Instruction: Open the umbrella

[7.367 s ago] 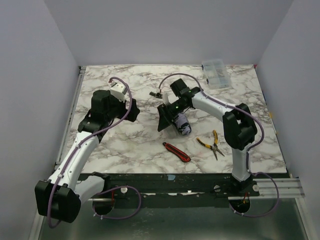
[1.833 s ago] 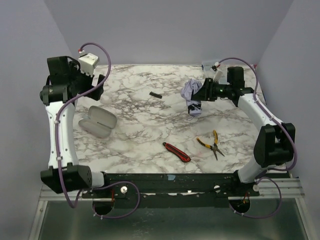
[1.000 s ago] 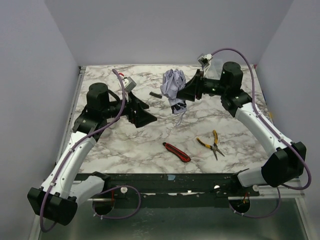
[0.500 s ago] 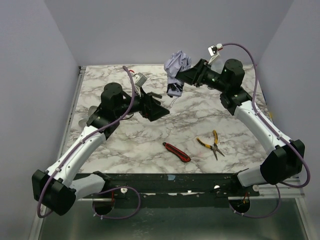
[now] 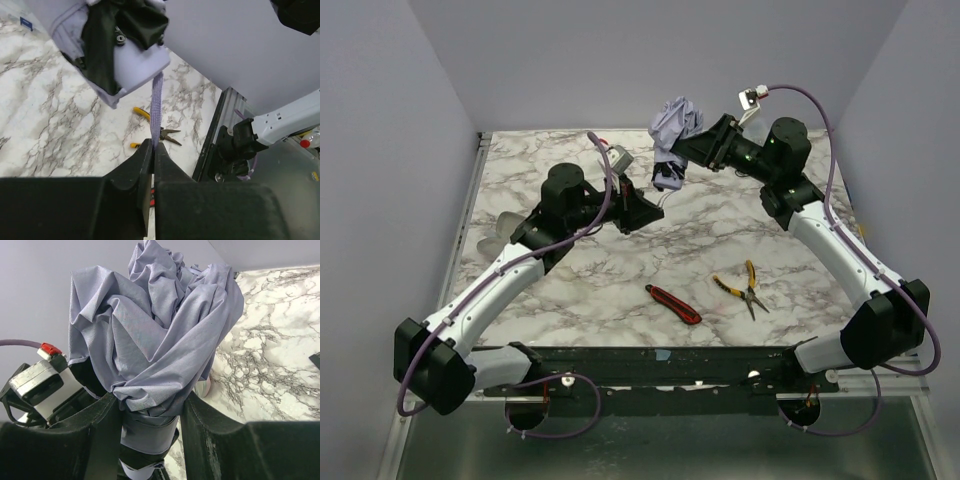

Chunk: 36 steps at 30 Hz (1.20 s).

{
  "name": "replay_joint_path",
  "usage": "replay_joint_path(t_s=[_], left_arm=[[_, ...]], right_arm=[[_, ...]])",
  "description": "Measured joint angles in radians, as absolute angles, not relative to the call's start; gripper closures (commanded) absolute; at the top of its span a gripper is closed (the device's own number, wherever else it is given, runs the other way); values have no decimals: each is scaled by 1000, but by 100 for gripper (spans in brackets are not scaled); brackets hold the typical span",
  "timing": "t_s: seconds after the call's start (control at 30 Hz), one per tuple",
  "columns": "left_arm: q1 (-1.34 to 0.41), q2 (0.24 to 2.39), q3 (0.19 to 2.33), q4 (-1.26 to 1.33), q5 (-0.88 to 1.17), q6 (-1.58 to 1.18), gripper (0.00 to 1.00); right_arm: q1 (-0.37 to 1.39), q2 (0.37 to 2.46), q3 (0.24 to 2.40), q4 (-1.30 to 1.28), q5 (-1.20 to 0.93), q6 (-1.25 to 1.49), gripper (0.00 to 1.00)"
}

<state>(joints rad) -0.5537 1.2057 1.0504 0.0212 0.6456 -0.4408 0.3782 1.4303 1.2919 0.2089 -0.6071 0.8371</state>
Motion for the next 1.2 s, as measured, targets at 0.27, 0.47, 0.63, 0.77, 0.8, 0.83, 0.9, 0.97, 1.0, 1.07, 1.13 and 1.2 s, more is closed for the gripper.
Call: replay_joint_path(t_s=[0.27, 0.47, 0.63, 0.77, 0.8, 0.83, 0.9, 0.97, 1.0, 1.07, 1.13, 1.2], left_arm=[[-607, 1183, 1023, 21, 660, -366, 100], [-642, 1126, 961, -18, 699, -276, 100], [-643, 1100, 952, -92, 726, -186, 40], [-585, 1087, 969, -155, 774, -169, 36], [-549, 1087, 977, -157, 791, -187, 36], [-521, 1086, 982, -155, 795, -199, 36], [-451, 1086, 996, -134, 797, -250, 36], [-418, 1087, 1009, -123, 793, -282, 36], [-410, 1087, 1023, -118, 787, -297, 36], [-410, 1096, 1061, -109, 780, -322, 36], [-410, 1114, 1104, -101, 776, -340, 35], [-413, 1143, 1149, -85, 772, -368, 33]], right_arm=[[380, 1431, 1333, 181, -553, 819, 100], [376, 1456, 1412, 178, -520, 777, 100], [372, 1468, 1428, 176, -521, 728, 100], [371, 1468, 1428, 175, -536, 684, 100], [371, 1468, 1427, 176, -548, 677, 100], [369, 1467, 1424, 176, -560, 672, 100], [367, 1464, 1414, 179, -587, 666, 100], [367, 1460, 1403, 179, -605, 664, 100], [367, 1460, 1399, 179, -619, 664, 100], [367, 1460, 1398, 179, -632, 665, 100], [367, 1460, 1398, 182, -645, 673, 100], [369, 1460, 1398, 186, -650, 680, 100]])
